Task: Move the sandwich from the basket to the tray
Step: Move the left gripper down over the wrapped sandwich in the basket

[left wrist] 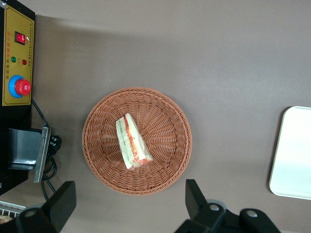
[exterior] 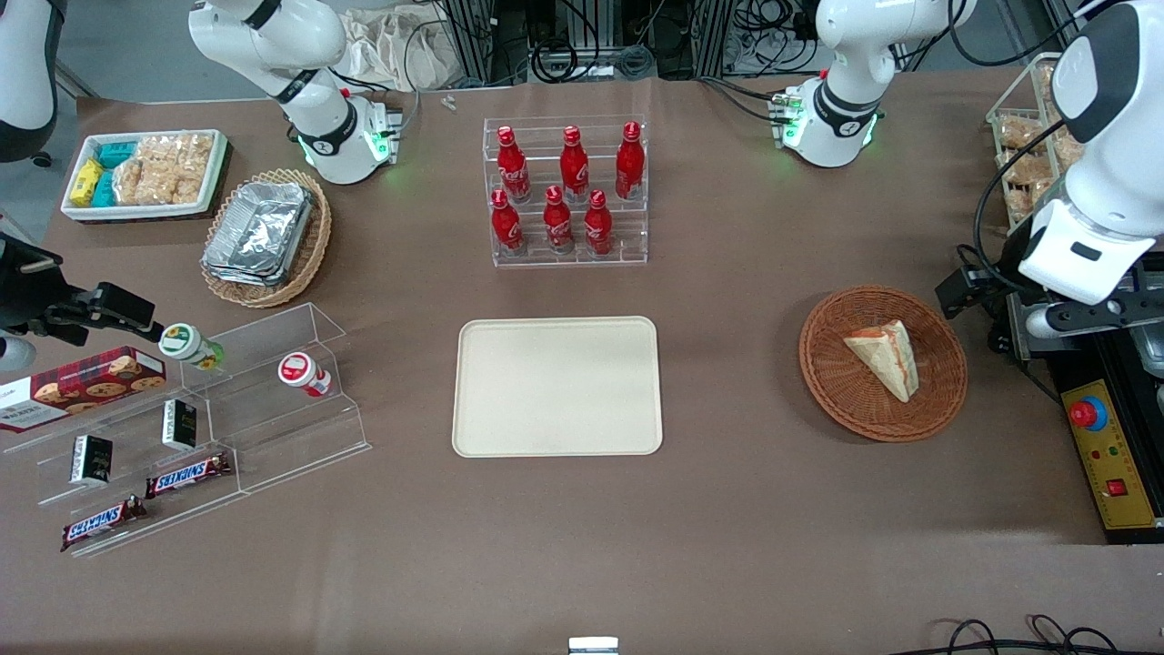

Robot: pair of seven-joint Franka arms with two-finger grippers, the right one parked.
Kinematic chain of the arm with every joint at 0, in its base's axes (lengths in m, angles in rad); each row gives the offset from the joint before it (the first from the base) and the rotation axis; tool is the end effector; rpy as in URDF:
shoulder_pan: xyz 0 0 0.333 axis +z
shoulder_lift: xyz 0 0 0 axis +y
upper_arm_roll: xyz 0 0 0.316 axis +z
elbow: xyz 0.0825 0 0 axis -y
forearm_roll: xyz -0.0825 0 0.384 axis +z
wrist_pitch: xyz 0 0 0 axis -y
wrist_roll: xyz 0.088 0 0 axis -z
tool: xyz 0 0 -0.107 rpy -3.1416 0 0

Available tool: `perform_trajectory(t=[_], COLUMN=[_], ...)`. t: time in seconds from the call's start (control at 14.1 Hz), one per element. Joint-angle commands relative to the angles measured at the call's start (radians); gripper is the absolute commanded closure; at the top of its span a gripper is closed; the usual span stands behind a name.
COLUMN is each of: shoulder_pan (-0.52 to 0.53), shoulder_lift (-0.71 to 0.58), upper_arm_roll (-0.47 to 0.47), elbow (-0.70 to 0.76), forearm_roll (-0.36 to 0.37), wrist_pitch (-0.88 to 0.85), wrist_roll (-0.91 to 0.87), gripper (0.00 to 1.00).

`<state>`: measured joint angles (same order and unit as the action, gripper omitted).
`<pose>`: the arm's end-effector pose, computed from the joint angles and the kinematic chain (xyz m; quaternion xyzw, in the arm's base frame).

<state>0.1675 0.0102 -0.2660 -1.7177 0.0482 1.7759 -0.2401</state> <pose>0.5686 -0.0513 0.5672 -0.9972 -0.0664 -0.0276 0.0180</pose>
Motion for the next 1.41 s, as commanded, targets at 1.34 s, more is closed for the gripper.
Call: perform_trajectory(t=[1.34], shoulder_pan=[0.003], shoulder_lift=[0.092], upper_arm_roll=[0.083], elbow=[-0.522], forearm_roll=[-0.013], wrist_pitch=[0.496], wrist_roll=[-0.467], gripper=[0.0])
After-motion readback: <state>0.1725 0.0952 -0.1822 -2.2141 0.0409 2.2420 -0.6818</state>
